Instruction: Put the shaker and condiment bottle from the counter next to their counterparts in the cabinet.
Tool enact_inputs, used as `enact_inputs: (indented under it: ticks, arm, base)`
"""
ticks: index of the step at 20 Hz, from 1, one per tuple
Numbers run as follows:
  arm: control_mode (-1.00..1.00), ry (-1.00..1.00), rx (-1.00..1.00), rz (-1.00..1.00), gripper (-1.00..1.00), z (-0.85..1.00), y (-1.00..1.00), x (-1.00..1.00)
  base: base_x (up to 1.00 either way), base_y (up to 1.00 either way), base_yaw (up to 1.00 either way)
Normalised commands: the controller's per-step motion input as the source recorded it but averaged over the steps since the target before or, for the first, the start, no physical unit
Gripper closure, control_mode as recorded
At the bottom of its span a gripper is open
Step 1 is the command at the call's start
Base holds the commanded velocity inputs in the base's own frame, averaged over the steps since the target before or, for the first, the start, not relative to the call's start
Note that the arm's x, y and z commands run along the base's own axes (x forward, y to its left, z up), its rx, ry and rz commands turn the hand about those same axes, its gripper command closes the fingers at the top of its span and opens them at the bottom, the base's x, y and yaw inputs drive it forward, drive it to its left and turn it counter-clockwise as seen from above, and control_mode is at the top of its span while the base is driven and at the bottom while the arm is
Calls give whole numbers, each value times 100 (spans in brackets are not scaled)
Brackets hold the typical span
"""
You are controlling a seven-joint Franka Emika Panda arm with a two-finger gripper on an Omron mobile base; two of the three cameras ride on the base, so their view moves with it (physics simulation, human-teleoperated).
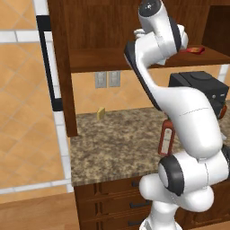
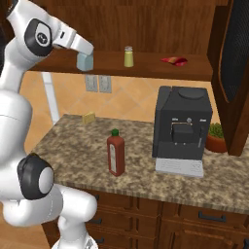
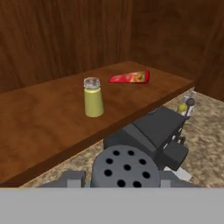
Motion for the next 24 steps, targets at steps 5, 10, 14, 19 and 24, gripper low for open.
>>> enact_inputs:
  ticks: [5, 10, 14, 19, 24]
  arm:
    - [-100, 1, -14, 0, 100, -19, -17, 6]
    - [-100, 0, -17, 0, 100, -14, -17, 3]
    - [-100, -3, -1, 0, 100, -3, 0, 10]
    - [-100, -5, 0, 0, 100, -3, -3, 29]
    - [-100, 0, 1, 0, 100, 0, 0, 28]
  base:
    - [0, 0, 0]
    - [0, 0, 0]
    - [0, 0, 0]
    - [0, 0, 0]
    - [0, 0, 0]
